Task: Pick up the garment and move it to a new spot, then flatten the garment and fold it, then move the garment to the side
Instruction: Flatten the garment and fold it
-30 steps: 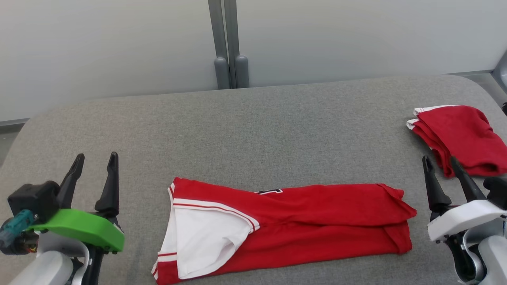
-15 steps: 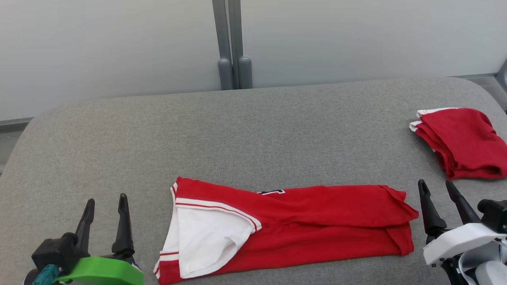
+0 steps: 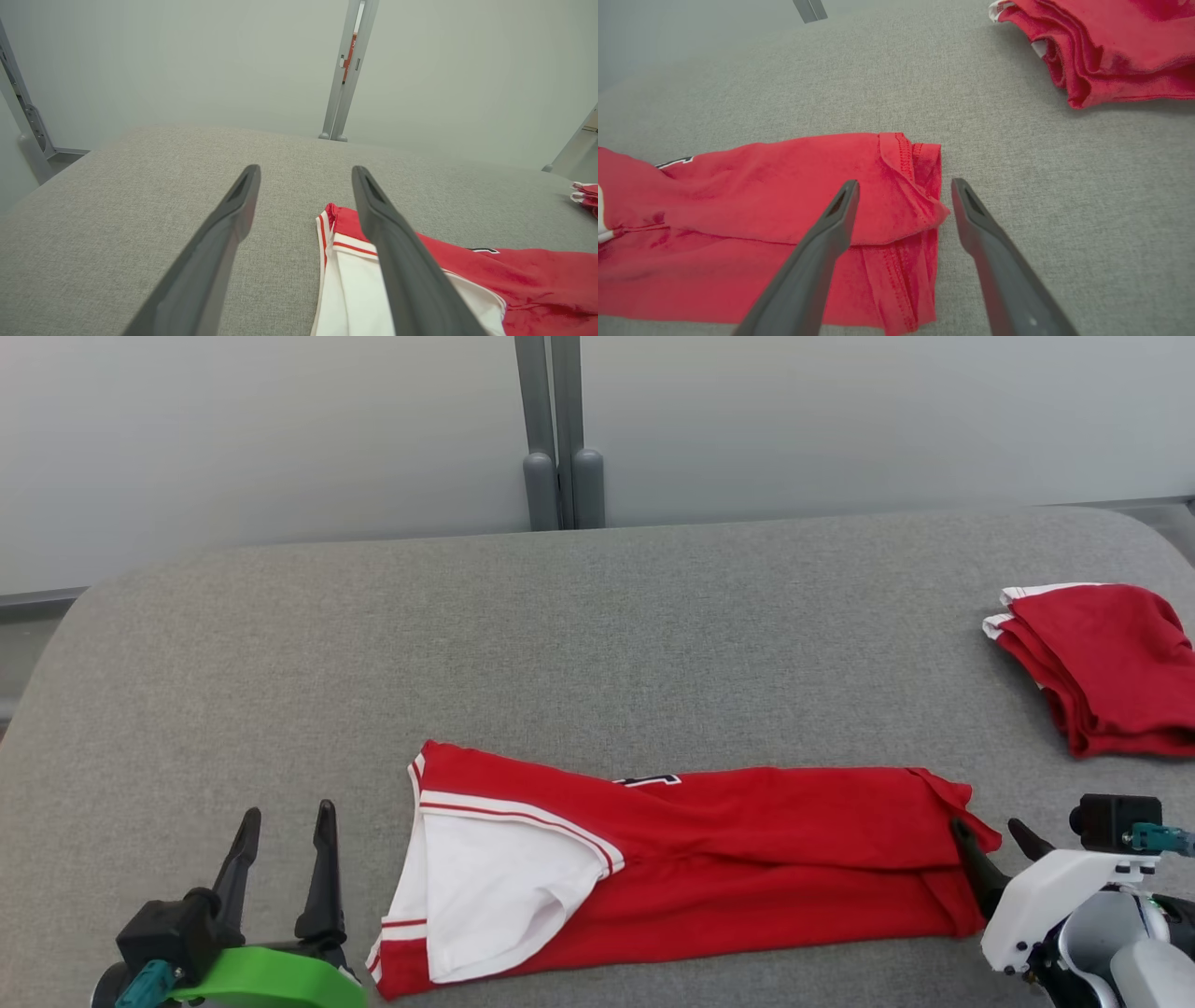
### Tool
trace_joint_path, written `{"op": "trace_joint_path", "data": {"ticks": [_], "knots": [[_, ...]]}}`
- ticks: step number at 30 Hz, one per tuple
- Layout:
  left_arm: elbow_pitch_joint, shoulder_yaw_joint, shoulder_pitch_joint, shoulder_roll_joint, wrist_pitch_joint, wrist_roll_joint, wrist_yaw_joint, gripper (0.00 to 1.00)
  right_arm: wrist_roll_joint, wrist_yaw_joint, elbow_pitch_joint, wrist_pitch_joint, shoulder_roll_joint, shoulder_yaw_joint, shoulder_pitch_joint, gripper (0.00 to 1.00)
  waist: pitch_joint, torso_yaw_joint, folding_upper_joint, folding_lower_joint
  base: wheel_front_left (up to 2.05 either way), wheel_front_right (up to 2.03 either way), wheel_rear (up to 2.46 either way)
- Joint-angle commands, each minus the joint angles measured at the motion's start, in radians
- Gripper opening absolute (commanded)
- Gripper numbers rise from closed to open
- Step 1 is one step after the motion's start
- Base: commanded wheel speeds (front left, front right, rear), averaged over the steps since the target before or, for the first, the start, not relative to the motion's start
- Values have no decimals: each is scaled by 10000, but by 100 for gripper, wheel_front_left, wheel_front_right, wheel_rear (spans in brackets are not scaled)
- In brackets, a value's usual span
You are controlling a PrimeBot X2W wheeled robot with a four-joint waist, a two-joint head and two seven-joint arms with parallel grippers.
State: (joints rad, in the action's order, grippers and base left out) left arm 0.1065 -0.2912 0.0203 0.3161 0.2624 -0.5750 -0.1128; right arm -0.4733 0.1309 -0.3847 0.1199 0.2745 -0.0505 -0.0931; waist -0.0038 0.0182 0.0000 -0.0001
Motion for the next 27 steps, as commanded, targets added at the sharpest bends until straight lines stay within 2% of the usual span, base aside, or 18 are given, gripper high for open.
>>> {"op": "trace_joint_path", "data": {"ticks": [1,10,16,17,18,19,20,21,27], "knots": [[112,-55,-199,-63,28,53,83,100,-132,-7,-192,186,-21,123,-260,100,103,74,0,1,0,0,0],[608,-129,-681,-227,27,255,427,100,-279,-4,-1981,2288,-572,729,-1255,100,592,433,0,1,0,0,0],[845,-182,-827,-338,27,352,524,100,-426,-3,-2304,2557,-894,737,-1534,100,684,648,0,1,0,0,0],[870,-187,-839,-351,27,360,539,100,-468,-3,-2282,2498,-938,701,-1553,93,681,670,0,1,0,0,0],[902,-185,-847,-362,28,366,549,100,-512,-1,-2238,2337,-951,685,-1609,73,679,692,0,1,0,0,0],[927,-184,-849,-366,28,379,556,100,-544,-3,-2211,2184,-950,684,-1660,35,674,703,0,1,0,0,0],[963,-178,-839,-366,28,388,574,100,-564,-3,-2219,2004,-937,693,-1700,5,658,709,0,1,0,0,0],[998,-174,-827,-365,28,393,586,100,-571,-3,-2236,1877,-912,689,-1717,0,639,708,0,1,0,0,0],[1105,-155,-706,-328,29,389,605,100,-777,-6,-2205,1258,-642,696,-1772,0,472,557,0,1,0,0,0]]}}
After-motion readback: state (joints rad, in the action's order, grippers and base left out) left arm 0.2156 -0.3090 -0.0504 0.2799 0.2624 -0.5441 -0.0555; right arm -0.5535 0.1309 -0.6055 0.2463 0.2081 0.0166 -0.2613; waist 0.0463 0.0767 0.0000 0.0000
